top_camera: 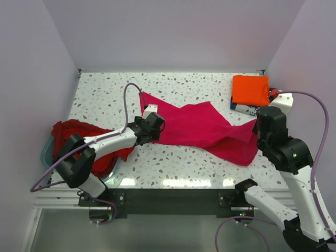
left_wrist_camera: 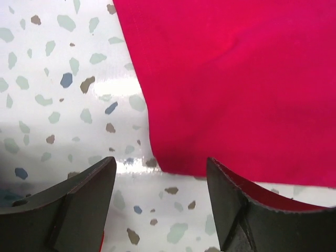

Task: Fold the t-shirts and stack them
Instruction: Flatten the tshirt out

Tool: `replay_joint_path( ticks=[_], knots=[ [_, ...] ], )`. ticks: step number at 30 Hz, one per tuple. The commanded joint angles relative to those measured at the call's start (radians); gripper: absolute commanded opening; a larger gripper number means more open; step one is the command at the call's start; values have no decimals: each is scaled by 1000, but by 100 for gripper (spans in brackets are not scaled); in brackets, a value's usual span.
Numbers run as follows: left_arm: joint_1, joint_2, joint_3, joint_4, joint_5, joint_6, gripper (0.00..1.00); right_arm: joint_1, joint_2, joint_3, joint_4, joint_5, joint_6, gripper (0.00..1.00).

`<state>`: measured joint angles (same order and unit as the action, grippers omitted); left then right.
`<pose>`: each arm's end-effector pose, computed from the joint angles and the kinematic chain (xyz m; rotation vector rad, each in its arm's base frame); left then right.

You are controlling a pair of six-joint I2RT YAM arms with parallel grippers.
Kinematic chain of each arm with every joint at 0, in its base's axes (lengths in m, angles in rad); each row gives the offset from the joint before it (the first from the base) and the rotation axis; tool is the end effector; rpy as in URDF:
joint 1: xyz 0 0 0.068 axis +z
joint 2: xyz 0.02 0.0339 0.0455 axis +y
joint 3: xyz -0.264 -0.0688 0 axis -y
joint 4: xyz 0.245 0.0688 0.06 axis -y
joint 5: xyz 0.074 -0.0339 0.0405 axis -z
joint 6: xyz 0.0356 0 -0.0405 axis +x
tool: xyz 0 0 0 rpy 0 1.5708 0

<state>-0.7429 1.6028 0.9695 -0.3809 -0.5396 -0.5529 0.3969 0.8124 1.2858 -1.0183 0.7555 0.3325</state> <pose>0.2456 -0.2007 0.1920 0.0386 2.3896 0.1145 0.1151 0.0218 0.4185 0.3679 1.9374 -0.3268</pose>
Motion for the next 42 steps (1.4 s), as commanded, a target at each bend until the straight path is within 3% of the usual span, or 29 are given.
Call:
replay_joint_path(
  ticks=[1,7,21,25,28,29,32,37,42],
  knots=[
    [-10,-113,-92,42,-2,-44,74,-4,-19,-5,-9,-13,17,0],
    [-10,-113,-189,149,82,-48,74,-3,-35,-37,-2,-25,26,0],
    [8,-20,-201,313,115,-31,71,-4,-45,-43,-17,-25,25,0],
    [13,16,-189,323,109,-31,51,-4,-50,-45,-25,-19,20,0],
    [11,2,-193,339,93,-24,22,-4,-55,-51,-25,-18,19,0],
    [11,-4,-195,343,89,-15,0,-3,-56,-52,-25,-16,17,0],
    [11,-38,-180,315,87,7,0,-4,-56,-52,-26,-18,16,0],
    [13,-104,-51,6,142,15,0,-4,-58,-29,-34,1,4,0],
    [13,-190,-12,-157,308,25,1,-4,-58,0,-49,34,-1,0]
  ],
)
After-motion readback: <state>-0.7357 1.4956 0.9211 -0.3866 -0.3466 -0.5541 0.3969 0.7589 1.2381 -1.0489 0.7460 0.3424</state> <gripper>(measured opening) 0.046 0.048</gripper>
